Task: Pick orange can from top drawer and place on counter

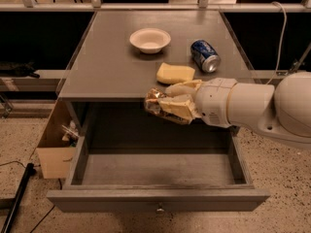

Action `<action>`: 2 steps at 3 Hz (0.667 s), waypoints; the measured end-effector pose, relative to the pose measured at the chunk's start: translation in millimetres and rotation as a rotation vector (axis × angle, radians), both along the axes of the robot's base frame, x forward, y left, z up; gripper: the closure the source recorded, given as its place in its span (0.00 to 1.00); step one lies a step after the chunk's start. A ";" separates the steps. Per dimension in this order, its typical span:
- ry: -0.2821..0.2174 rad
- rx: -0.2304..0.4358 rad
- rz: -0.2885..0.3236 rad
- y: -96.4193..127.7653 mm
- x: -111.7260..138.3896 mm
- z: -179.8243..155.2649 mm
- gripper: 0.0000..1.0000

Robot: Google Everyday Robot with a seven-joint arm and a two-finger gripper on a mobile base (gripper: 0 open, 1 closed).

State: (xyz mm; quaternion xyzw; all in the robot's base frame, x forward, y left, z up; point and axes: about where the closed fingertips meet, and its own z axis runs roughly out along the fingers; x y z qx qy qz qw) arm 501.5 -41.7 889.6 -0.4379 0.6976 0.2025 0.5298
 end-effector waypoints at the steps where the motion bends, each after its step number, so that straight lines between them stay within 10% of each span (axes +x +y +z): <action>1: -0.003 0.000 -0.003 -1.7 -0.3 1.3 1.00; 2: -0.045 0.006 0.016 7.8 -1.4 16.3 1.00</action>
Offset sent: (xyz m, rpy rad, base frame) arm -0.0017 0.0180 0.0379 0.0234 -0.1080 0.0394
